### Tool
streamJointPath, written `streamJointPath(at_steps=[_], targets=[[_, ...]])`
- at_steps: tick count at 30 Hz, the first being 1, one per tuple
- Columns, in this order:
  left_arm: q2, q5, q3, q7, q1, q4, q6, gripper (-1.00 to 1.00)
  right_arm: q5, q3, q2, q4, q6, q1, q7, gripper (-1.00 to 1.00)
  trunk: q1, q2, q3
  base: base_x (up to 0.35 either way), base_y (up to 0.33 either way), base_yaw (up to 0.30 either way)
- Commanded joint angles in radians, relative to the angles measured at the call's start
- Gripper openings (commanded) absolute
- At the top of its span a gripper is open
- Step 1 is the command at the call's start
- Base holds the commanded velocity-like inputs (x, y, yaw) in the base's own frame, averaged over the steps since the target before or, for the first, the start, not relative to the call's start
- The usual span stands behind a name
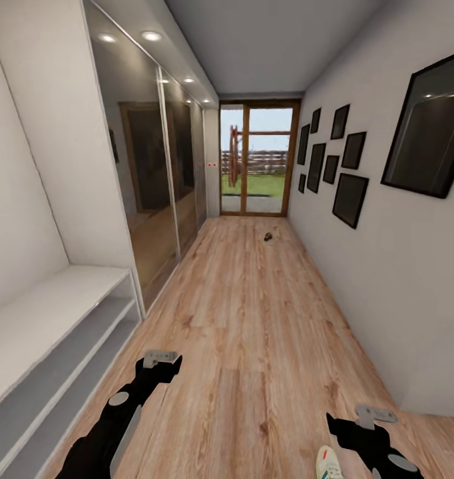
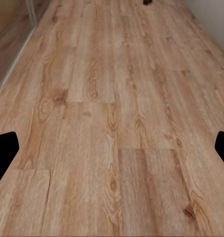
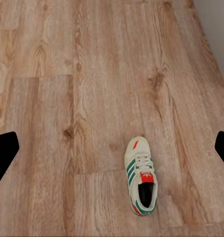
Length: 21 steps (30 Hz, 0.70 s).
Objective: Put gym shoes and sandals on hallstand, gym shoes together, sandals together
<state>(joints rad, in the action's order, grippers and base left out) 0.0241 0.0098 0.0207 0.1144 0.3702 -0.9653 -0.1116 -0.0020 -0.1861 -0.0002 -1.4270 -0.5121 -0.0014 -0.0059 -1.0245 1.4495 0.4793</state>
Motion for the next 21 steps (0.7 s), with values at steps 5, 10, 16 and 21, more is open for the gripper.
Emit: streamJointPath(at_steps=[5, 10, 16, 21], targets=[[0.000, 0.002, -0.002, 0.004, 0.000, -0.001, -0.006, 1.00, 0.001, 0.028, 0.000, -0.002, -0.004, 0.000, 0.001, 1.00, 0.000, 0.001, 0.001, 0.113, -0.086, 0.000], [0.000, 0.002, -0.002, 0.004, -0.001, -0.001, -0.006, 1.00, 0.000, 0.033, -0.001, -0.003, -0.003, 0.000, 0.002, 1.00, 0.000, 0.001, 0.001, 0.024, -0.015, 0.000], [0.000, 0.002, -0.002, 0.004, -0.001, -0.001, -0.006, 1.00, 0.000, 0.033, 0.000, -0.003, -0.003, 0.000, 0.001, 1.00, 0.000, 0.001, 0.001, 0.079, -0.003, 0.000], [0.000, 0.002, -0.002, 0.004, -0.001, -0.001, -0.006, 1.00, 0.000, 0.033, 0.000, -0.003, -0.003, 0.000, 0.001, 1.00, 0.000, 0.001, 0.001, 0.052, 0.000, -0.015]])
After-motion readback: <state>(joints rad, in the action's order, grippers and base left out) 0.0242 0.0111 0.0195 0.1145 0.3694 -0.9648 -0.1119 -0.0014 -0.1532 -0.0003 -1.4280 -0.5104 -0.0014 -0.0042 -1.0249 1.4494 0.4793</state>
